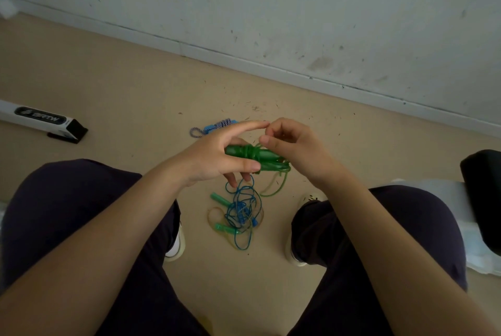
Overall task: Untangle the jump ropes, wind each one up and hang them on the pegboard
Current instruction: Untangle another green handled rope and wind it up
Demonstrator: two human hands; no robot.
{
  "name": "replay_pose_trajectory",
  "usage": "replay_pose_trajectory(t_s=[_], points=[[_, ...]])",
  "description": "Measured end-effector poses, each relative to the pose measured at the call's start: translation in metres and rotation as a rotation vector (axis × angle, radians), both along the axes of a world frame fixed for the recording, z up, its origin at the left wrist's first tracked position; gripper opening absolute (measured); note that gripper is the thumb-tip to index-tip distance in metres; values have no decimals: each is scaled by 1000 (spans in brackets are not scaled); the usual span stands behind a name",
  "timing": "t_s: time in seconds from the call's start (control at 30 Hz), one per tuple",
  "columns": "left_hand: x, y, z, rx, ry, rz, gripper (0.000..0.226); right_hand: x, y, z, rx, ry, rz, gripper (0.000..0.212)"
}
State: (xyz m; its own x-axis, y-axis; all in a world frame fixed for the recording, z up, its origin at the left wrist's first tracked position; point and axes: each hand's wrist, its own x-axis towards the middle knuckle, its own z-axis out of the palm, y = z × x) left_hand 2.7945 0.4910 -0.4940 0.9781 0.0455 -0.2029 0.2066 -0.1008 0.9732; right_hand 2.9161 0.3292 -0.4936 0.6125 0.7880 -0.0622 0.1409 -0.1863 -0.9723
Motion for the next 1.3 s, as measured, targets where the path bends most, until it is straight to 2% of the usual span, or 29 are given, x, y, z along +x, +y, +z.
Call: replay_pose_trajectory(t_s=[0.13, 0.33, 0.63, 0.7, 0.8, 0.97, 1.23, 1.3], points=[[-1, -1, 0, 2, -12, -11, 63, -1, -1, 2, 15, 70, -39, 15], [-1, -1, 4, -55, -30, 122, 38, 0, -3, 7, 25, 178, 12, 17], [1, -1, 5, -122, -100, 319, 32, -3, -1, 2, -26, 130, 128, 49], [2, 2, 5, -178, -105, 382, 34, -5, -1, -1, -64, 152, 127, 42], [3, 7, 6, -234, -123, 450, 44, -9, 0, -5, -98, 117, 85, 19], [4, 7, 6, -238, -121, 502, 47, -14, 6, -4, -172, -76, 40, 29], [6, 5, -1, -87, -95, 505, 41, -11, 10, -5, -249, -48, -20, 30], [7, 2, -3, -48, -106, 492, 42, -13, 10, -3, -271, -94, -22, 29]])
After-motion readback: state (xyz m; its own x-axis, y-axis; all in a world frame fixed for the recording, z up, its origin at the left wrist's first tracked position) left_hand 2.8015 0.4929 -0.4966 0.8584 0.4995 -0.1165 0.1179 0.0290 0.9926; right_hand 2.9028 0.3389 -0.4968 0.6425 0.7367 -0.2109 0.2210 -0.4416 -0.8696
